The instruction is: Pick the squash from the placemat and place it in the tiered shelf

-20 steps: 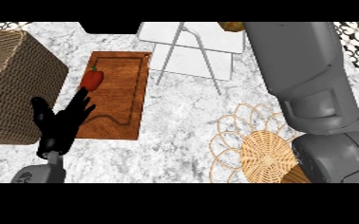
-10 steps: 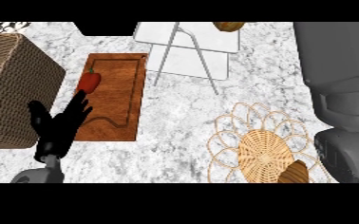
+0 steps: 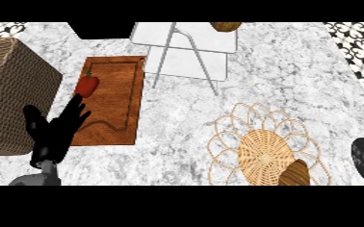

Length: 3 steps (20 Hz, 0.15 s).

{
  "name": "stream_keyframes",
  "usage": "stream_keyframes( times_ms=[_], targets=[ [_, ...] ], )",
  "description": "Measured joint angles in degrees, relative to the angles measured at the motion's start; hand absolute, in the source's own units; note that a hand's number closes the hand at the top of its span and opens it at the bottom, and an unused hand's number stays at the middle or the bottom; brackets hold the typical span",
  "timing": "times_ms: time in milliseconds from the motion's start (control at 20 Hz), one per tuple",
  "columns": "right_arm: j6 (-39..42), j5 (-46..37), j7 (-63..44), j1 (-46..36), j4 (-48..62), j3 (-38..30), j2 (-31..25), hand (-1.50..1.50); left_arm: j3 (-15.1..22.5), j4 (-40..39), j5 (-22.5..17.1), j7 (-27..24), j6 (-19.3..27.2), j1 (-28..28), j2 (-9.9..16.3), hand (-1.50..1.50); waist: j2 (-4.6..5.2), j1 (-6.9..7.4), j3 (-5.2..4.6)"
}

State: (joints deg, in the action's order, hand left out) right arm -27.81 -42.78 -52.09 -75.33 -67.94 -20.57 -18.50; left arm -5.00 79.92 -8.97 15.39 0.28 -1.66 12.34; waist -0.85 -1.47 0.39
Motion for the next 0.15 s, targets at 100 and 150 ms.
stream_keyframes(
  times_ms=[100,150],
  targets=[
    [2.9,2.4,-1.0,2.6,-4.8,-0.7,-1.5,-1.5,-0.1,0.2,-0.2,0.0,-0.2,0.1,-0.1,0.0,0.03,0.07,-0.04],
    [4.2,3.3,-1.6,4.1,-7.4,-0.8,-2.0,-1.5,0.4,1.0,0.1,0.5,0.2,0.3,-0.5,0.0,0.03,0.1,-0.05]
  ],
)
